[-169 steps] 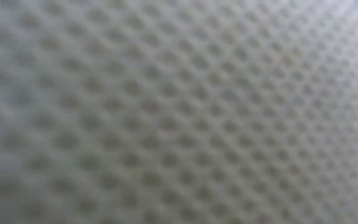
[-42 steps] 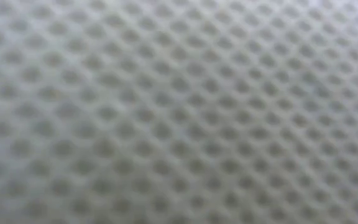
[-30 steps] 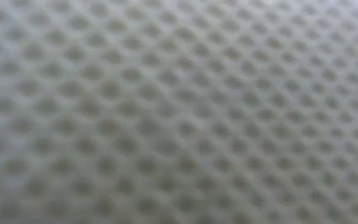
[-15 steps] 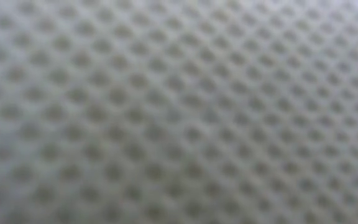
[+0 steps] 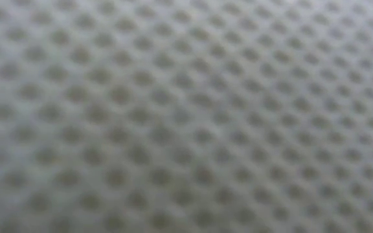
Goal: Sort clothes
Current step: Put the dark blue pants into the brown laundry organizer
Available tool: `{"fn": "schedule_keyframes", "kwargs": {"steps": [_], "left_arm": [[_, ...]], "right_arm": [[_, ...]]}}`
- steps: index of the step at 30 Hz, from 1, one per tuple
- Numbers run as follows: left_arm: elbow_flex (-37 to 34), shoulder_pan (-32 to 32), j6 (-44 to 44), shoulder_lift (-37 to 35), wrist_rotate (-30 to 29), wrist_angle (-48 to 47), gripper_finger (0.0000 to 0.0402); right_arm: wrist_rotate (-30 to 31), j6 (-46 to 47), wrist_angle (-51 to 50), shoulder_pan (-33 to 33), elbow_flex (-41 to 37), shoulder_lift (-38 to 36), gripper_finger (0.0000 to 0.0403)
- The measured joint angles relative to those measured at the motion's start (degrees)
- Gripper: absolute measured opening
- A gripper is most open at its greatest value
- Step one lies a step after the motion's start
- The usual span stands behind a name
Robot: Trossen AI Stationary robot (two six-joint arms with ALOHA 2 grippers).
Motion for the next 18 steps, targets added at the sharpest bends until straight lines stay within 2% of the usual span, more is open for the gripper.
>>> {"fn": "schedule_keyframes", "kwargs": {"steps": [3,7,10,12,16,18], "left_arm": [[0.0,0.0,0.8,-1.3,1.3,-0.1,0.0157],[0.0,0.0,4.0,-4.1,7.1,0.0,0.0208],[0.0,-0.1,6.8,-6.7,5.9,-0.3,0.0226],[0.0,0.0,10.1,-8.9,1.1,-0.5,0.0229],[0.0,0.4,15.1,-13.0,-20.0,-3.0,0.0225],[0.0,1.2,15.0,-14.7,-26.4,-5.5,0.0221]], "right_arm": [[0.0,0.0,0.0,0.0,0.0,0.0,0.0034],[0.0,0.1,0.0,0.0,0.0,0.0,0.0034],[0.0,0.1,0.0,0.0,0.0,0.0,0.0034],[0.0,0.1,0.0,0.0,0.0,0.0,0.0034],[0.0,0.1,0.0,0.0,0.0,0.0,0.0034],[0.0,0.1,0.0,0.0,0.0,0.0,0.0034]]}}
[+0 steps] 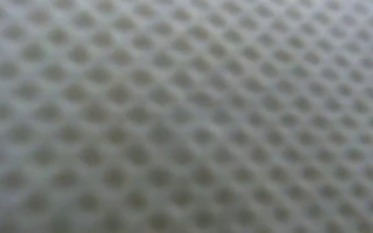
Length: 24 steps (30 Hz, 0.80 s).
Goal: Sort clothes
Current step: Put the dark blue pants into the brown laundry organizer
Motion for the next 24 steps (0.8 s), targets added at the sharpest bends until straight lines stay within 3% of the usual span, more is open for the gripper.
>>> {"fn": "schedule_keyframes", "kwargs": {"steps": [6,14,24], "left_arm": [[-0.4,5.8,0.3,-2.8,1.8,-2.6,0.0218],[-2.4,13.5,5.8,-0.2,13.6,-3.9,0.0218],[-7.2,15.1,3.0,-0.3,15.3,-1.7,0.0218]], "right_arm": [[0.0,0.0,0.0,0.0,0.0,0.0,0.0034],[0.0,0.5,-1.3,0.0,-0.4,0.0,0.0034],[0.0,2.0,-1.3,0.0,-2.2,0.0,0.0034]]}}
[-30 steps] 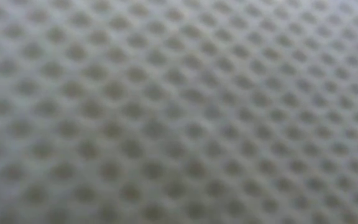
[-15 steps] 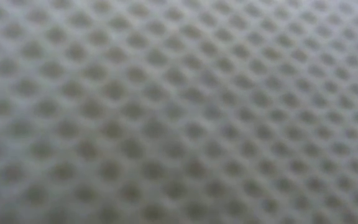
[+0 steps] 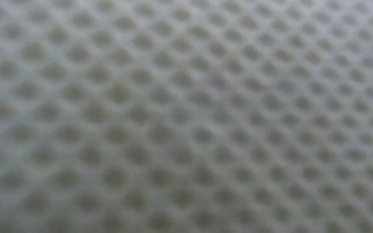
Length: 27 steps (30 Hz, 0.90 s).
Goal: Sort clothes
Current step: Put the dark blue pants into the brown laundry organizer
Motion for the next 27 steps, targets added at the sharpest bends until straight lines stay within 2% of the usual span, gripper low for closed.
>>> {"fn": "schedule_keyframes", "kwargs": {"steps": [5,9,14,20,27], "left_arm": [[-3.3,-0.1,-0.2,-0.1,2.2,0.5,0.0209],[-5.8,0.0,0.0,-0.1,3.1,1.5,0.0184],[-6.1,-0.5,0.6,-0.1,3.2,3.9,0.0119],[-5.5,-2.4,3.0,-0.4,5.0,5.7,0.0015],[-5.5,-5.5,5.6,-0.6,2.6,6.4,0.0005]], "right_arm": [[0.0,0.7,0.0,0.0,-0.1,0.0,0.0034],[0.0,0.9,0.0,0.0,-0.1,0.0,0.0034],[0.0,1.0,0.0,0.0,-0.1,0.0,0.0034],[0.0,1.0,0.2,0.0,-0.1,0.0,0.0034],[0.0,1.0,0.5,0.0,-0.1,0.0,0.0034]]}}
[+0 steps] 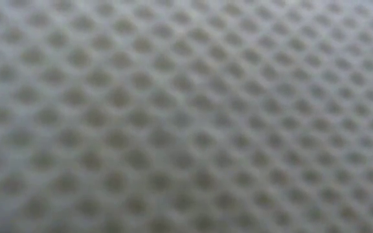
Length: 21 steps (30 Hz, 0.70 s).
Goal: Sort clothes
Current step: Put the dark blue pants into the brown laundry organizer
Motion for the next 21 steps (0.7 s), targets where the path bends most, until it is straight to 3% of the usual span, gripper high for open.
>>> {"fn": "schedule_keyframes", "kwargs": {"steps": [6,10,15,21], "left_arm": [[0.0,-3.4,6.9,-0.1,1.1,2.4,0.0001],[-1.8,-4.6,11.4,-0.1,7.0,5.7,0.0001],[-9.9,-4.7,12.7,-0.1,16.9,14.7,0.0000],[-17.6,-4.7,12.6,-0.1,17.5,24.6,0.0000]], "right_arm": [[0.0,0.0,0.0,0.0,0.0,0.0,0.0034],[0.0,-0.1,0.8,0.0,0.0,0.0,0.0034],[0.0,-0.2,1.5,0.0,0.0,0.0,0.0034],[0.0,-0.2,1.8,0.0,0.0,0.0,0.0034]]}}
